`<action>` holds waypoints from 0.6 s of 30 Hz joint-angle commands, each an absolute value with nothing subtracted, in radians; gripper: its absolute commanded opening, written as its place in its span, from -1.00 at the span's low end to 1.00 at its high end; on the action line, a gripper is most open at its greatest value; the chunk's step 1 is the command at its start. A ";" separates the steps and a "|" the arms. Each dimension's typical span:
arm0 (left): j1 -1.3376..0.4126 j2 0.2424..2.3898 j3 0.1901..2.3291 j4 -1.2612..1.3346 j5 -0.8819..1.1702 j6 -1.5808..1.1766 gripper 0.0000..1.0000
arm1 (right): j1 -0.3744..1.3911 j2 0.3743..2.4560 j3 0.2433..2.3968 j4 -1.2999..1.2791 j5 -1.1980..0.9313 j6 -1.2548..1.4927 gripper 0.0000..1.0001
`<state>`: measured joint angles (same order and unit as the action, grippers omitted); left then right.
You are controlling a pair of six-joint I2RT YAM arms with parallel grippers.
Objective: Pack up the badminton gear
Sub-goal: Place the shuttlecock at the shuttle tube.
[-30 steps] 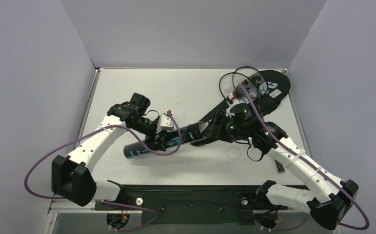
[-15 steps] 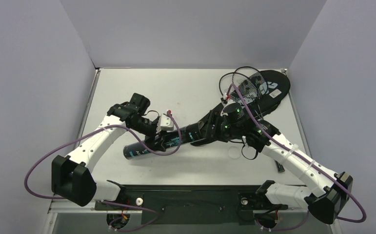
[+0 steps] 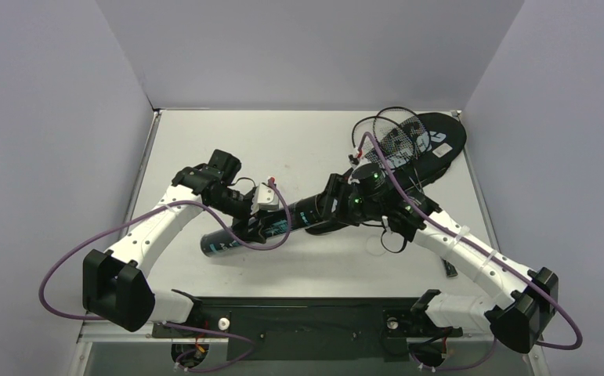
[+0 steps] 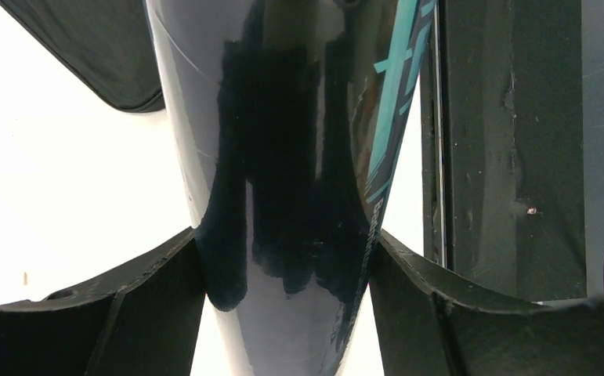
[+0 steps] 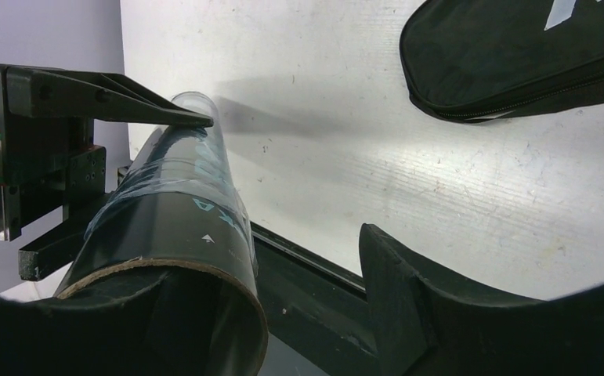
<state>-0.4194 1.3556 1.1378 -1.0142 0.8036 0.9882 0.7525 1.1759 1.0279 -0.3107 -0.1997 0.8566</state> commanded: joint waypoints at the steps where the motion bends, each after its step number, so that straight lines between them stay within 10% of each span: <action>1: -0.423 1.322 1.184 -0.988 0.881 0.988 -0.84 | 0.752 1.170 1.026 -0.299 -0.232 0.860 0.16; 18: -0.419 1.337 1.072 -0.835 0.653 0.881 -0.81 | 0.305 0.891 0.980 -0.593 -0.347 0.727 0.51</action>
